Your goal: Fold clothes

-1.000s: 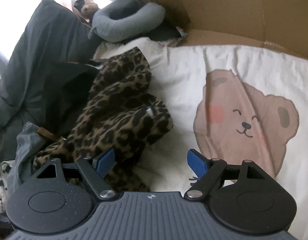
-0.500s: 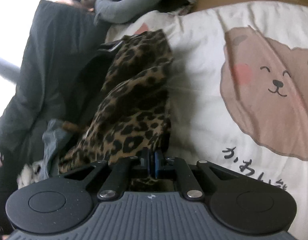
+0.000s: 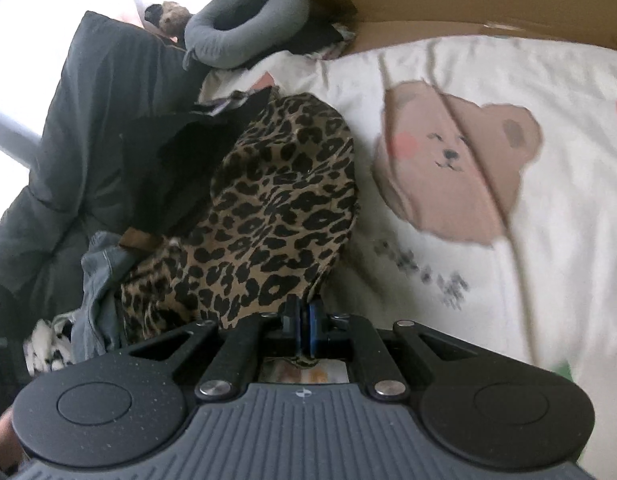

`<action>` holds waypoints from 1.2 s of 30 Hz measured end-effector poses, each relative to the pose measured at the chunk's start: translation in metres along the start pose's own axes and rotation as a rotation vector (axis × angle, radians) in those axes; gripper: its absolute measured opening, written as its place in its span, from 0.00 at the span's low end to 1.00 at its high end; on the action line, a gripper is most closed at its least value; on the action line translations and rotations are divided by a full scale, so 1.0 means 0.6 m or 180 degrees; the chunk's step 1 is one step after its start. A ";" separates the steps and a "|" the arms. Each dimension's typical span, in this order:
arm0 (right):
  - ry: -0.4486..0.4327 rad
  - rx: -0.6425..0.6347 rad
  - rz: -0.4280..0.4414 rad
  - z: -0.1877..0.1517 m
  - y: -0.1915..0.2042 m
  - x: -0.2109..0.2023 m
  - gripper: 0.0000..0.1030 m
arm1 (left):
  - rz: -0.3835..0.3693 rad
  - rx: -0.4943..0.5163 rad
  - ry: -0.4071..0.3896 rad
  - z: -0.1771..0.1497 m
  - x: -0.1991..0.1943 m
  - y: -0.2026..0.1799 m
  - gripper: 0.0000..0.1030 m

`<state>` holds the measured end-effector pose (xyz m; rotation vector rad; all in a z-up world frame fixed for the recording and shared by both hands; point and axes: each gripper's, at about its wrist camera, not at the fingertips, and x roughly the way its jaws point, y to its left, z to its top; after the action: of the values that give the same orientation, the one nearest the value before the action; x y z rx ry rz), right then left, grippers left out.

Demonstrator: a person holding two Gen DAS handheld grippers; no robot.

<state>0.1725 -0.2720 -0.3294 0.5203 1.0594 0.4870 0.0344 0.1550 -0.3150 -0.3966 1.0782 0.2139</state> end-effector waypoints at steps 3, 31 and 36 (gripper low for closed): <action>0.0074 0.0060 -0.0077 -0.029 -0.011 -0.026 0.02 | -0.0008 0.0021 -0.0084 0.020 0.006 -0.006 0.56; 0.0725 -0.0090 -0.0267 -0.075 -0.041 -0.109 0.45 | -0.0009 0.0423 -0.0458 0.152 0.073 -0.067 0.78; 0.0439 -0.0247 -0.0431 -0.021 -0.066 -0.080 0.50 | -0.0020 0.0338 -0.0391 0.153 0.097 -0.065 0.79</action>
<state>0.1467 -0.3297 -0.3259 0.3474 1.1942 0.4472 0.1496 0.1560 -0.3207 -0.2877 0.9629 0.1723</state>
